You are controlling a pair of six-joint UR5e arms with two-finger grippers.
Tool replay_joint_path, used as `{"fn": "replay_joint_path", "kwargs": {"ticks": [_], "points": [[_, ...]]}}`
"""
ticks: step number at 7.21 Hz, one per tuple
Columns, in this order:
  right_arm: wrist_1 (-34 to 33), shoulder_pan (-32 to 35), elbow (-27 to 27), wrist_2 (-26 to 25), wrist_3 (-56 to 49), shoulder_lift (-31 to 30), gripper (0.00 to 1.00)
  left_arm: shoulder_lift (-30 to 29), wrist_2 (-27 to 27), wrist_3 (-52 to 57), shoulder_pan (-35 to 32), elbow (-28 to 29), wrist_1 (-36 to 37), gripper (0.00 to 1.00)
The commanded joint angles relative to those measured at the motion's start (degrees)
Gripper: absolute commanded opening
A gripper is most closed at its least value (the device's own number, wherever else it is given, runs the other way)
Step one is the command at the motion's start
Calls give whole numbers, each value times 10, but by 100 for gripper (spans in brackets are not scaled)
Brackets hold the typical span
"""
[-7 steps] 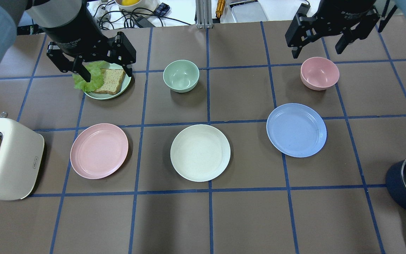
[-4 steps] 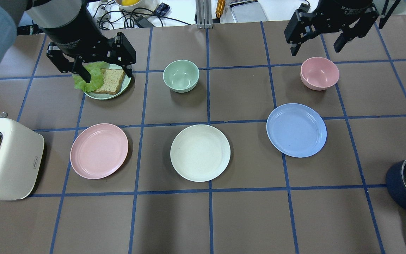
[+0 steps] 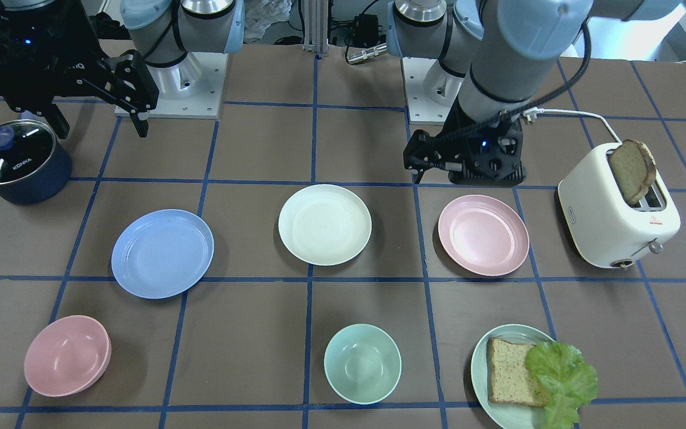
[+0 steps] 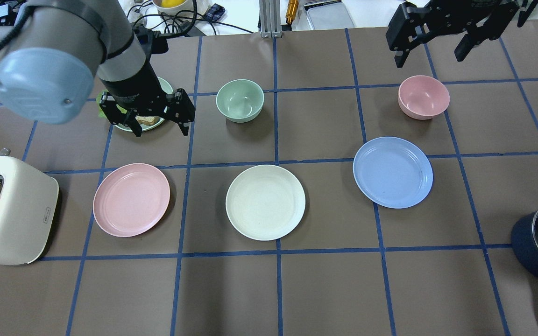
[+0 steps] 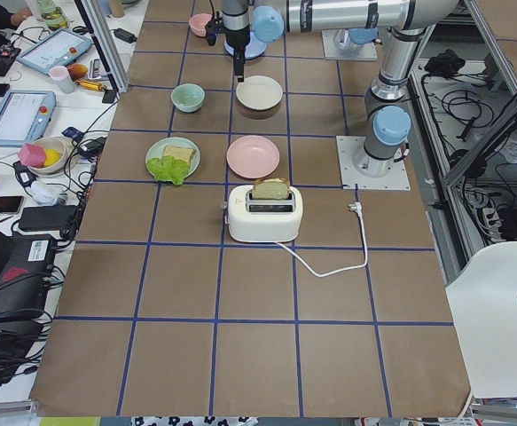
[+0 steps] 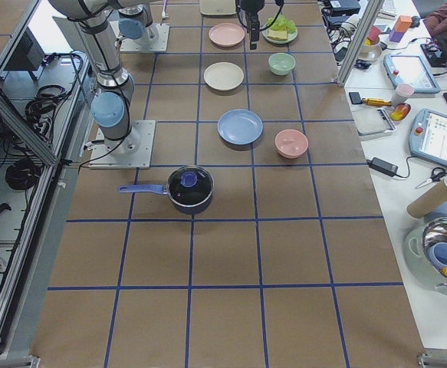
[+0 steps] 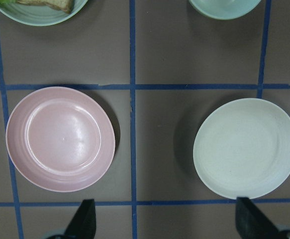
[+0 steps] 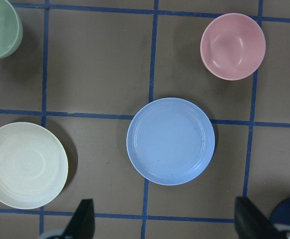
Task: Stack three plates with pink and blue
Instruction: 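Move the left gripper down to the pink plate rim while the right gripper rises, then grip the pink plate with the left gripper while the right grips the light-blue plate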
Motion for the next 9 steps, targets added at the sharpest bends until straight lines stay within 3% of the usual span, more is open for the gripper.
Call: {"fn": "replay_joint_path", "kwargs": {"ticks": [1,3,6,7,8,9], "points": [[-6,-4,7,3,2,32,100,-21,49,4,1,-122,108,100],[-53,-8,34,2,-1,44,100,-44,51,11,2,-215,227,100],[-140,-84,141,1,-12,52,100,-66,49,25,43,-242,245,78],[-203,-109,206,-4,-38,51,100,-68,49,24,43,-242,249,60],[-284,-131,276,-4,-50,49,100,-70,48,22,43,-242,256,33],[-369,-147,331,-5,-62,54,100,-70,49,24,43,-243,257,13]]}}
